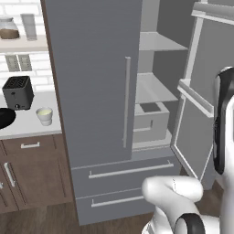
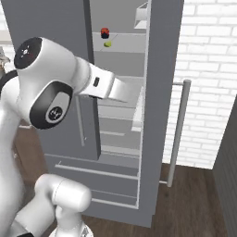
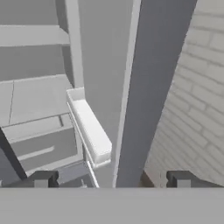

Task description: Grab a lemon wedge from the fridge and one ice cube from the ice bowl, and put them in the glass of lemonade.

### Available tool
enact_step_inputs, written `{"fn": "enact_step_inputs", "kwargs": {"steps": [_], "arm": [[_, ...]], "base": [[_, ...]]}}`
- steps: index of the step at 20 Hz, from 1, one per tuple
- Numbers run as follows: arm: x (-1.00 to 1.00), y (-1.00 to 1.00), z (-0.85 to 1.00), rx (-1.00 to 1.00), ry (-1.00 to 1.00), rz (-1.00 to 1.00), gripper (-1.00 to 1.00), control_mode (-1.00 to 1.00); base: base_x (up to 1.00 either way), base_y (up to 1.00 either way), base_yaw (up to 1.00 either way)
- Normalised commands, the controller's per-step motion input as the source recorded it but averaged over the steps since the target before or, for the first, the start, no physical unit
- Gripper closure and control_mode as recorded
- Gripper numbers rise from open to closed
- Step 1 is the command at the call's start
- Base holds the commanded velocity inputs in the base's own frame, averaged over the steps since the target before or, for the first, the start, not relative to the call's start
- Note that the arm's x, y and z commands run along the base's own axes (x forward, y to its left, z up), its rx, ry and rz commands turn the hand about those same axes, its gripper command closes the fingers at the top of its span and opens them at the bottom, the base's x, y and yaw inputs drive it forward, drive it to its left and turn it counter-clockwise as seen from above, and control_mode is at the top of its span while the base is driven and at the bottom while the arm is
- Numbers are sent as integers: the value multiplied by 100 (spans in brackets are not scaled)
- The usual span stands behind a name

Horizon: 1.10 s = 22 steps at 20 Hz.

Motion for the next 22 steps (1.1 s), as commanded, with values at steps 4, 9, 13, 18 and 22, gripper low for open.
{"fn": "enact_step_inputs", "kwargs": {"steps": [4, 9, 13, 18, 22], "arm": [[100, 81, 0, -43, 38, -2, -100, -100], [100, 30, -20, -41, 53, -4, -100, -100], [98, -18, -51, -28, 35, -1, -100, -100], [18, -75, -16, -8, 10, 0, -100, -100], [8, -99, -11, 0, 10, 0, -100, -100]], "base": [[0, 0, 0], [0, 0, 0], [0, 0, 0], [0, 0, 0], [0, 0, 0]]}}
